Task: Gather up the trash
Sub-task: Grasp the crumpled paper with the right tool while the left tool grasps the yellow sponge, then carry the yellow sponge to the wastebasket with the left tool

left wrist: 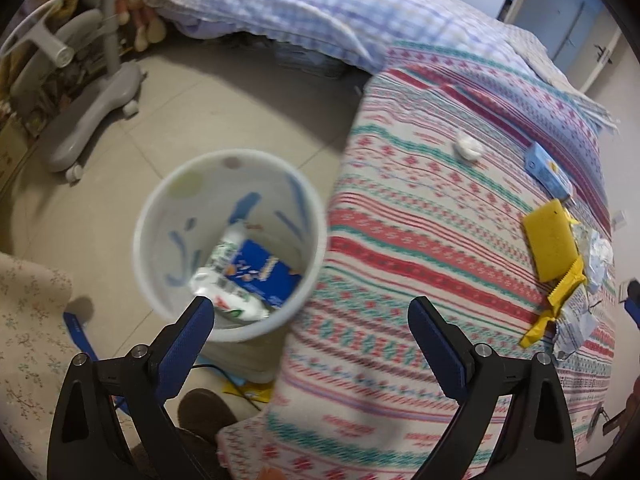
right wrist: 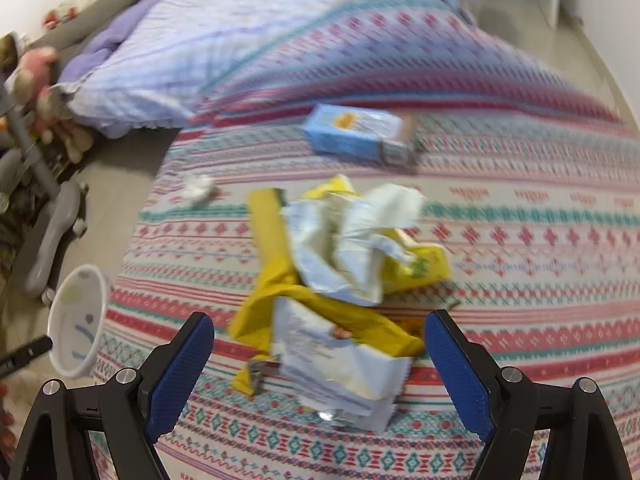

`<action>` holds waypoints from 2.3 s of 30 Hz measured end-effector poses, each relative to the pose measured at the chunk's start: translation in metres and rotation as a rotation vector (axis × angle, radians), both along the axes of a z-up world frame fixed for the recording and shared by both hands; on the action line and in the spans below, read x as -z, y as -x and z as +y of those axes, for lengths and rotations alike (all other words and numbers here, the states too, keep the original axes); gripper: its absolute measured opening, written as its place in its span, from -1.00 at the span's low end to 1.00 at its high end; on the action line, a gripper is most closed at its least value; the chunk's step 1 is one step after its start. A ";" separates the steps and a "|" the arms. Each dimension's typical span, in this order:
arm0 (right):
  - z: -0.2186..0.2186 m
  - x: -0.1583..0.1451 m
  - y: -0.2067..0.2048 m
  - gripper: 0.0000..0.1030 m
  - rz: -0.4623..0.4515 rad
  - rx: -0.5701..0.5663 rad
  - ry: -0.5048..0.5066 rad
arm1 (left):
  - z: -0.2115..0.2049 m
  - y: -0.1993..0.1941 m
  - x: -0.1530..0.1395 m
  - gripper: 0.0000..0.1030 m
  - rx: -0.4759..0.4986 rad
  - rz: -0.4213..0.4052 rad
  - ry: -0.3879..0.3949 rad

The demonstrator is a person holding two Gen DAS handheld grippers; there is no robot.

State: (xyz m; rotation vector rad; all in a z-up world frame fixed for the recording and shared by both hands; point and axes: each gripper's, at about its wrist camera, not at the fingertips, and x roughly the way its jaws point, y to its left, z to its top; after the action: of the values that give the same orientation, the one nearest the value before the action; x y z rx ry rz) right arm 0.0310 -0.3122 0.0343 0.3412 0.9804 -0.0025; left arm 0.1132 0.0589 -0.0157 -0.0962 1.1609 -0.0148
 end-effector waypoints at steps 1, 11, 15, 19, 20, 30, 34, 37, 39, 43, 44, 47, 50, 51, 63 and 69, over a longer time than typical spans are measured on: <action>-0.007 0.001 -0.002 0.74 0.000 0.014 -0.010 | -0.009 -0.002 0.001 0.92 0.010 0.005 0.000; -0.040 0.021 -0.034 0.71 0.035 0.060 -0.111 | -0.064 -0.022 0.003 0.92 0.068 0.019 0.007; -0.035 0.029 -0.048 0.55 0.041 0.029 -0.162 | -0.083 -0.029 0.004 0.92 0.090 0.027 0.017; -0.028 0.040 -0.061 0.35 0.066 0.006 -0.161 | -0.104 -0.032 0.007 0.92 0.119 0.032 0.029; -0.027 0.043 -0.063 0.22 0.077 0.001 -0.150 | -0.110 -0.033 0.007 0.92 0.128 0.035 0.033; -0.059 0.020 -0.042 -0.54 -0.014 0.023 -0.231 | -0.161 -0.034 -0.003 0.91 0.167 -0.025 0.086; -0.080 0.003 -0.022 -0.54 -0.066 0.055 -0.234 | -0.180 -0.042 -0.011 0.91 0.206 -0.052 0.118; -0.096 -0.003 -0.011 -0.54 -0.081 0.088 -0.213 | -0.194 -0.052 -0.008 0.79 0.216 -0.016 0.190; -0.102 -0.003 -0.007 -0.54 -0.074 0.112 -0.182 | -0.205 -0.060 -0.003 0.62 0.219 0.020 0.235; -0.120 0.001 0.003 -0.54 -0.051 0.151 -0.130 | -0.226 -0.072 0.010 0.27 0.211 0.074 0.278; -0.124 0.004 0.005 -0.54 -0.046 0.154 -0.133 | -0.231 -0.075 0.013 0.20 0.212 0.086 0.277; -0.132 0.009 0.011 -0.54 -0.029 0.157 -0.133 | -0.244 -0.081 0.018 0.01 0.213 0.103 0.292; -0.137 0.013 0.014 -0.54 -0.014 0.155 -0.128 | -0.257 -0.083 0.021 -0.26 0.225 0.120 0.288; -0.138 0.015 0.015 -0.54 -0.009 0.157 -0.132 | -0.260 -0.083 0.021 -0.37 0.230 0.122 0.280; -0.140 0.018 0.021 -0.54 0.009 0.150 -0.152 | -0.273 -0.074 -0.001 -0.77 0.266 0.022 0.193; -0.129 0.010 0.021 -0.54 -0.003 0.134 -0.139 | -0.247 -0.068 -0.029 -0.78 0.247 -0.058 0.199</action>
State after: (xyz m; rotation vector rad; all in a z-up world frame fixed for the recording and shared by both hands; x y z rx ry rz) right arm 0.0099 -0.4408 0.0239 0.5339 0.9556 -0.0559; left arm 0.1810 -0.1878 0.0134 -0.1274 1.1054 -0.3498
